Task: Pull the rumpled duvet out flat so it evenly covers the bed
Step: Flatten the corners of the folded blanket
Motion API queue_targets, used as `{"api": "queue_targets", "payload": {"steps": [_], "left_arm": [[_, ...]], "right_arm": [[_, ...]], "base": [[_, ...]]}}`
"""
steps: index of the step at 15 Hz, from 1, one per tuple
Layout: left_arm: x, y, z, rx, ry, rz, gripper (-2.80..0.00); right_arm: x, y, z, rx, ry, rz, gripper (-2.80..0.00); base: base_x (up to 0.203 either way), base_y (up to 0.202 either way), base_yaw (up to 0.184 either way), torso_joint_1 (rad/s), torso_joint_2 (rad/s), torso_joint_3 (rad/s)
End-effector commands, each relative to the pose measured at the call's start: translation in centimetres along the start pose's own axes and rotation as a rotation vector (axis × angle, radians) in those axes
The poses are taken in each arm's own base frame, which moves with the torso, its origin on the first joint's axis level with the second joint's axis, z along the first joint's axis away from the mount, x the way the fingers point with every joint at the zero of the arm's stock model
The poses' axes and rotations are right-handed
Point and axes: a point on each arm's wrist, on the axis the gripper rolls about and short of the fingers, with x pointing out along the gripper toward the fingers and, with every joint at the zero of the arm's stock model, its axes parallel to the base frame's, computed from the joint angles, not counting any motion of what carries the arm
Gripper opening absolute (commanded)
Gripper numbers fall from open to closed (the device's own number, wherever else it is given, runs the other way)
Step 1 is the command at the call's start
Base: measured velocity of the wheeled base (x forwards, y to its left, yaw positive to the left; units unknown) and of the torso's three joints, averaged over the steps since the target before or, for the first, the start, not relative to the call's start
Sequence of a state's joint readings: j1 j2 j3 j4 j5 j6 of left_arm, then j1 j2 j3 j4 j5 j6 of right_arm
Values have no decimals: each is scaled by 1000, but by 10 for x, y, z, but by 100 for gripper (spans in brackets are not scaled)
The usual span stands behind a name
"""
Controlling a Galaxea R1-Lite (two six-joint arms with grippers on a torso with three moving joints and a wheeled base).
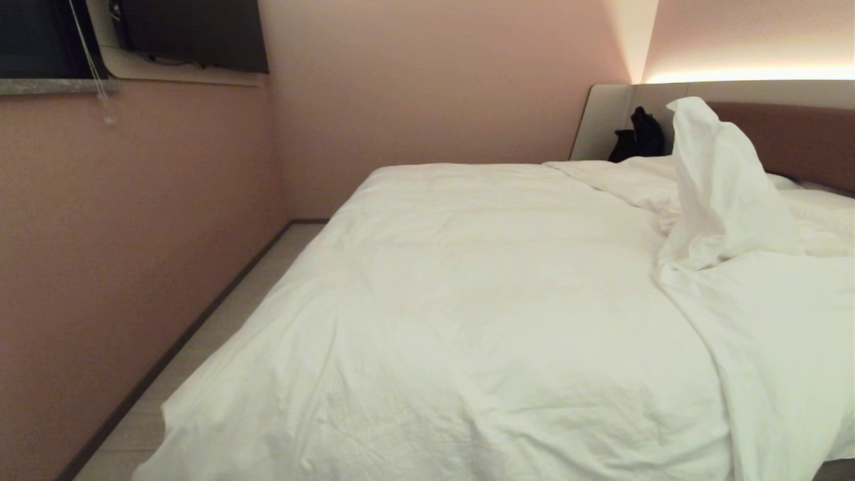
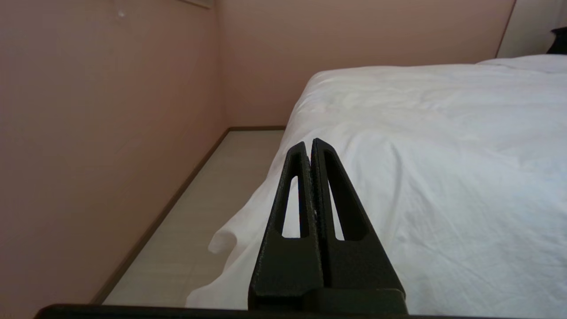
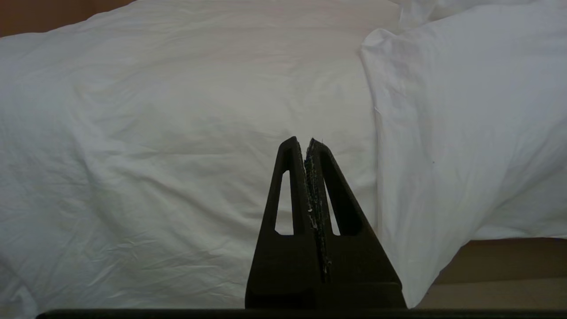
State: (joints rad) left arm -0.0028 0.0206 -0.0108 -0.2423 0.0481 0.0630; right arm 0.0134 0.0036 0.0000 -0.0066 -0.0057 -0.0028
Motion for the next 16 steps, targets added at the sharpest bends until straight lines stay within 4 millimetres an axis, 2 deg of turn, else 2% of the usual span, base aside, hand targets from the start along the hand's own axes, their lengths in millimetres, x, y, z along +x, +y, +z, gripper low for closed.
{"api": "queue_targets", "payload": {"steps": [1, 3, 6, 12, 16], "left_arm": [[-2, 0, -4, 0, 1, 0, -280], [-2, 0, -5, 0, 8, -1, -280], [-2, -1, -16, -5, 122, -8, -280], [-3, -2, -21, -33, 162, -34, -280], [-5, -3, -27, -48, 251, -62, -280]], "right_arm": [[0, 0, 0, 0, -1, 0, -280], [0, 0, 0, 0, -2, 0, -280], [0, 0, 0, 0, -1, 0, -280], [0, 0, 0, 0, -2, 0, -280], [0, 0, 0, 0, -2, 0, -280]], "base": [[0, 0, 0, 0, 0, 0], [0, 0, 0, 0, 0, 0], [0, 0, 0, 0, 0, 0], [0, 0, 0, 0, 0, 0], [0, 0, 0, 0, 0, 0]]}}
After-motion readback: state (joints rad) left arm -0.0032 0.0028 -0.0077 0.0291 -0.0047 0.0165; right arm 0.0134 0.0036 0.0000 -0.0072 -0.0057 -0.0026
